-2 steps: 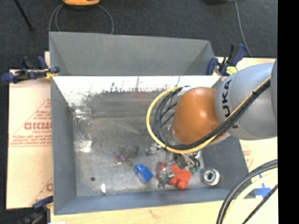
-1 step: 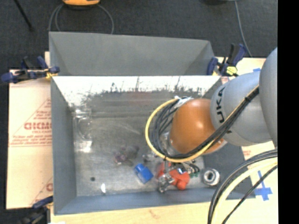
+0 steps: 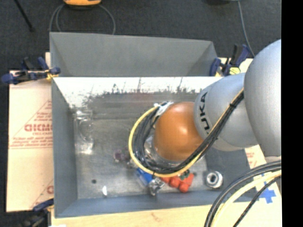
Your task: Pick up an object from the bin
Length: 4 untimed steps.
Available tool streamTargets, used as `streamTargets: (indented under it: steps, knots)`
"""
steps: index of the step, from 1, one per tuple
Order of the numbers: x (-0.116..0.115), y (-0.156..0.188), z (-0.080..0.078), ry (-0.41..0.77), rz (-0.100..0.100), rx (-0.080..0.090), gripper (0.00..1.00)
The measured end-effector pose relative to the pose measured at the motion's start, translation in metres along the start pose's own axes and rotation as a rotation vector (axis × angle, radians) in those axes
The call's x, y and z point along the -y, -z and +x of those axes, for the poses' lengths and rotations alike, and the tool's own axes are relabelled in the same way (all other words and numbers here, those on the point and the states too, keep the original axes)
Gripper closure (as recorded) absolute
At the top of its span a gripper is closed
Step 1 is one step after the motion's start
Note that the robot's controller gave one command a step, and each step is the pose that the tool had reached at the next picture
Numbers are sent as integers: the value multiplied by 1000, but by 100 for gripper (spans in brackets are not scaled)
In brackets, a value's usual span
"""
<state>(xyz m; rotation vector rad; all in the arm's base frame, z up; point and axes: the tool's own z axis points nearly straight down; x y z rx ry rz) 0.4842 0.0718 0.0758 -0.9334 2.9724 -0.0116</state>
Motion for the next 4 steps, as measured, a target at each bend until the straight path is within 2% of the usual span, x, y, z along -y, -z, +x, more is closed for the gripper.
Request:
streamTargets:
  steps: [1,2,3,4]
  knots:
    - [56,-1,-2,13,-10,-13,0]
    - [20,-2,-8,239,-9,-12,0]
    - [19,-1,-9,236,-10,-8,100]
    - [27,175,-25,411,-12,-10,100]
